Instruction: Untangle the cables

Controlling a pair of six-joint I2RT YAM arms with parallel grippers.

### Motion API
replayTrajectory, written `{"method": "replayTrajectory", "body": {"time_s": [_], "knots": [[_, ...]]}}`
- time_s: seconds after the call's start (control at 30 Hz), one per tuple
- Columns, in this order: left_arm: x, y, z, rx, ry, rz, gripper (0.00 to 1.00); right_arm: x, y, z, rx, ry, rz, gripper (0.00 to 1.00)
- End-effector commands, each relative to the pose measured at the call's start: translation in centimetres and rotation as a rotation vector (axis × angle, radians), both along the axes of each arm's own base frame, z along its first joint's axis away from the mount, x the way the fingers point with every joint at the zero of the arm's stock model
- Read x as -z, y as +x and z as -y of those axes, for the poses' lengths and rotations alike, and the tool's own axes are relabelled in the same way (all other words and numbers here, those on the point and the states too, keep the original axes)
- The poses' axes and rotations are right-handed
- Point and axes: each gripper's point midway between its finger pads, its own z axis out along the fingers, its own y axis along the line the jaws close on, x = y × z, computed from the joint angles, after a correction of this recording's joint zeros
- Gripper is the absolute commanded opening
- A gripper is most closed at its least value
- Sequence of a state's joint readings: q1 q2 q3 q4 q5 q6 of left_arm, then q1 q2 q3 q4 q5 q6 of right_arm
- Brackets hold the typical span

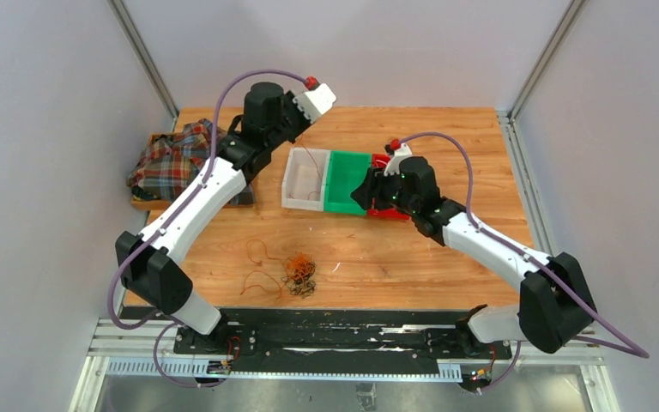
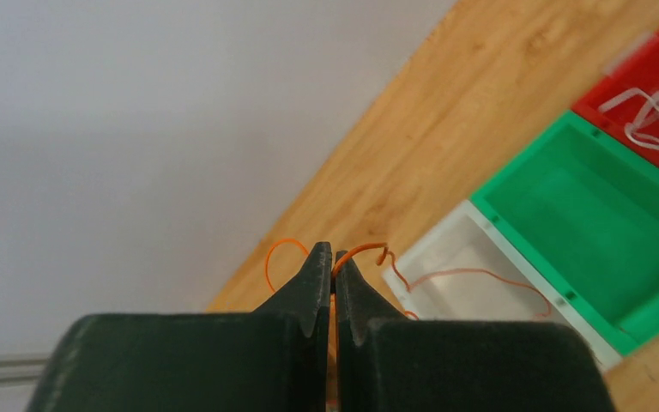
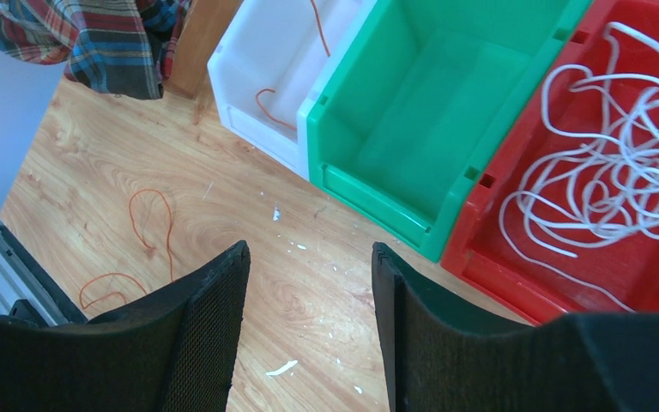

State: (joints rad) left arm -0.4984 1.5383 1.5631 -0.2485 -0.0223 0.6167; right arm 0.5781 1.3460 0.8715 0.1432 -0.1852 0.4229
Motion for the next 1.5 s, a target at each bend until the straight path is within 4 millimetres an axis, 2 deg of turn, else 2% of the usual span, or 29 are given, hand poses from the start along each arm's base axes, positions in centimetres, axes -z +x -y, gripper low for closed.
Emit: {"method": "replayTrajectory", "body": {"time_s": [0.0, 0.2, 0.43, 0.63, 0.8, 0.9, 0.93, 1.03, 1.13, 1.23, 1.3, 1.4, 1.47], "knots": [[5.3, -1.4, 1.8, 0.061, -0.027, -0.190, 0.00, 0.4, 0.0, 2.2, 0.069, 0.004, -0.028, 0.54], [9.6, -1.5, 3.2, 0.069, -0.043, -0.366, 0.00, 0.3, -0.2, 3.5, 0.099, 0.012, -0.033, 0.54], [12.8, -2.0, 5.6, 0.122, -0.123, -0.509, 0.00, 0.3, -0.6, 4.6, 0.127, 0.017, -0.036, 0.54], [15.5, -0.6, 5.3, 0.087, -0.073, -0.511, 0.00, 0.2, -1.3, 4.5, 0.115, 0.041, -0.044, 0.55], [16.4, 0.0, 4.1, 0.057, -0.047, -0.523, 0.20, 0.1, -1.7, 4.9, 0.123, 0.042, -0.039, 0.57], [16.7, -0.5, 3.4, 0.063, -0.039, -0.558, 0.47, -0.5, -1.8, 5.1, 0.127, 0.045, -0.024, 0.57], [16.9, -0.8, 3.2, 0.072, -0.032, -0.574, 0.53, -0.8, -1.8, 5.1, 0.128, 0.046, -0.018, 0.57], [16.5, -1.4, 2.7, 0.074, -0.025, -0.588, 0.61, -1.3, -1.8, 5.1, 0.125, 0.050, -0.009, 0.57], [15.1, -1.9, 2.5, 0.082, -0.028, -0.574, 0.70, -1.4, -1.9, 4.9, 0.113, 0.053, -0.008, 0.58], [13.2, -3.6, 2.3, 0.134, -0.015, -0.599, 0.77, -1.3, -2.0, 4.8, 0.103, 0.050, -0.011, 0.58], [12.5, -6.1, 2.4, 0.227, 0.020, -0.636, 0.81, -1.3, -2.1, 4.8, 0.097, 0.050, -0.011, 0.58], [13.1, -10.9, 1.3, 0.361, 0.099, -0.699, 0.84, -1.1, -2.1, 4.6, 0.085, 0.050, -0.016, 0.59], [14.6, -14.7, 0.0, 0.434, 0.152, -0.768, 0.84, -1.2, -2.3, 4.4, 0.067, 0.050, -0.016, 0.59]]}}
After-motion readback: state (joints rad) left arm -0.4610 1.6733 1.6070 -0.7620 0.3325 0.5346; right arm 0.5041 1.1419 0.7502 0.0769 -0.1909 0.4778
